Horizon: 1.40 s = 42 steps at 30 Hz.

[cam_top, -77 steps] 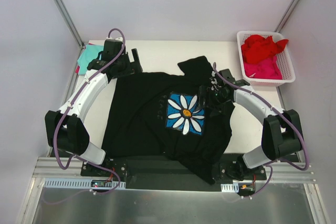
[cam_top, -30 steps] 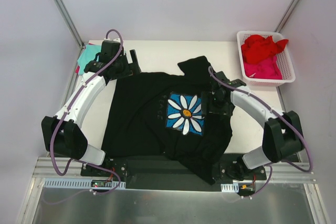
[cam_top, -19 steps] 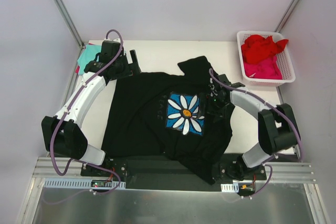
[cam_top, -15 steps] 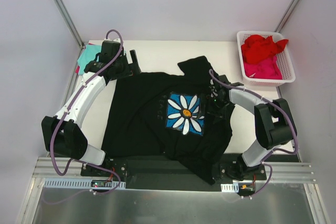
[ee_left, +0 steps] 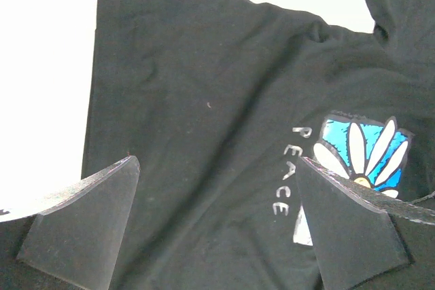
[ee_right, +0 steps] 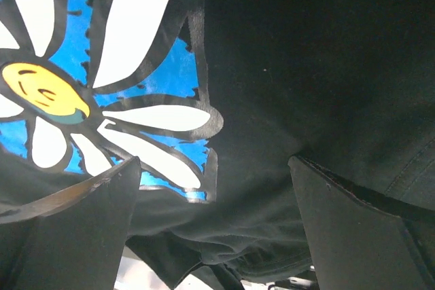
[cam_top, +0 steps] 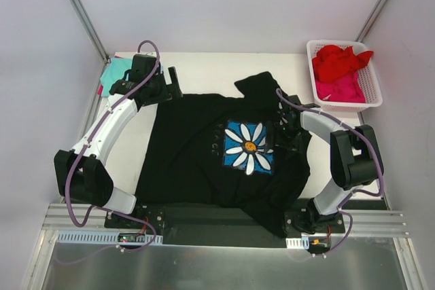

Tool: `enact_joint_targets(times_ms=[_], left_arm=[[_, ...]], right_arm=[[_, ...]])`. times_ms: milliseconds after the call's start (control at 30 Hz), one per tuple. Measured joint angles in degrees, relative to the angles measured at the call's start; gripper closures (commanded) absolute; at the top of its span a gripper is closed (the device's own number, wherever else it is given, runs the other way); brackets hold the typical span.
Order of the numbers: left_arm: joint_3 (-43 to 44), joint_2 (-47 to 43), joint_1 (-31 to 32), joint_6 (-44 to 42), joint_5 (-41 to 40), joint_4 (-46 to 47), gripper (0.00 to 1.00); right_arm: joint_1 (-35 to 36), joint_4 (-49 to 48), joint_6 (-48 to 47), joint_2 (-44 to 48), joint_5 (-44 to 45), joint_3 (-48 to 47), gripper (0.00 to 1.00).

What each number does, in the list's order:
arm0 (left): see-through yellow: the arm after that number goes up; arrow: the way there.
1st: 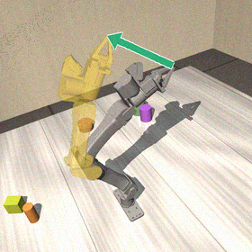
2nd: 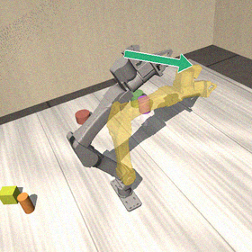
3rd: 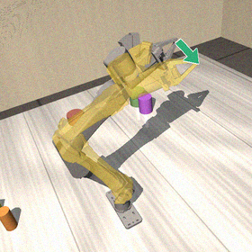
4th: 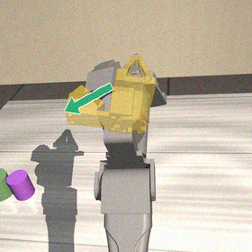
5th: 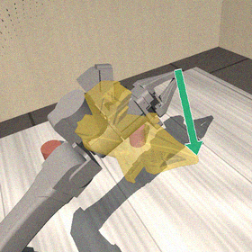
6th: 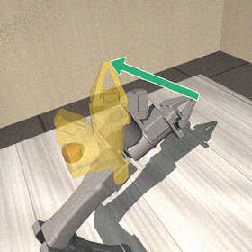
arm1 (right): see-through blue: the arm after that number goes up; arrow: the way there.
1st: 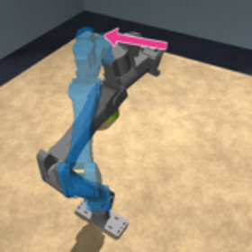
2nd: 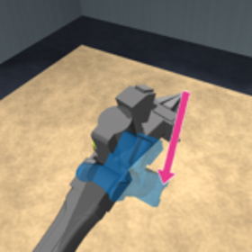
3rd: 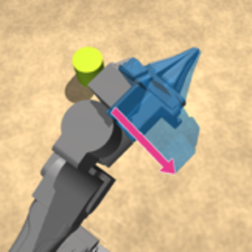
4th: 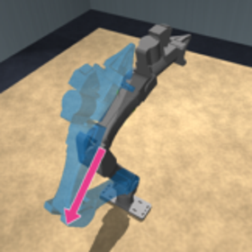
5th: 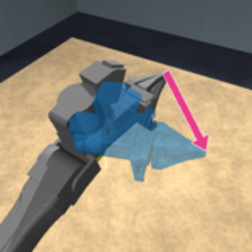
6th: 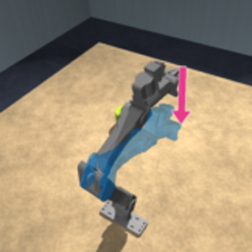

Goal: Fold and stack the t-shirts

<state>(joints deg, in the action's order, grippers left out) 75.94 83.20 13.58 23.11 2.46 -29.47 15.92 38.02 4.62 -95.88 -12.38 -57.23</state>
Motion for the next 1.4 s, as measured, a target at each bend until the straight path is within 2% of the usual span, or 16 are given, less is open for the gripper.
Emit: enact_joint_targets(times_ms=[233,400,567,733,800,1067,1400], left_arm=[[0.0,-0.1,0.0,0.0,0.0,0.0,0.01],[-1.6,-0.1,0.0,0.0,1.0,1.5,0.01],[-5.7,3.3,0.7,0.7,11.5,10.8,0.01],[-4.3,15.4,1.2,3.2,24.2,21.6,0.01],[-3.5,20.3,1.4,4.3,26.3,24.2,0.01],[-2.0,27.0,-0.2,6.0,27.5,26.3,0.01],[-0.5,27.5,-2.9,2.9,22.4,25.9,0.01]], right_arm=[[-1.2,2.9,-1.3,-0.2,10.2,0.0,0.04],[-1.3,3.4,-2.0,-0.4,12.8,0.0,0.04],[-1.3,3.5,-2.4,-0.4,13.4,0.0,0.04],[-1.3,3.7,-2.4,-0.4,13.4,0.0,0.04],[-1.4,3.8,-2.6,-0.4,13.4,0.0,0.04],[-1.4,4.0,-2.8,-0.4,13.2,-0.1,0.04],[-1.4,4.1,-3.2,-0.4,13.0,-0.1,0.04]])
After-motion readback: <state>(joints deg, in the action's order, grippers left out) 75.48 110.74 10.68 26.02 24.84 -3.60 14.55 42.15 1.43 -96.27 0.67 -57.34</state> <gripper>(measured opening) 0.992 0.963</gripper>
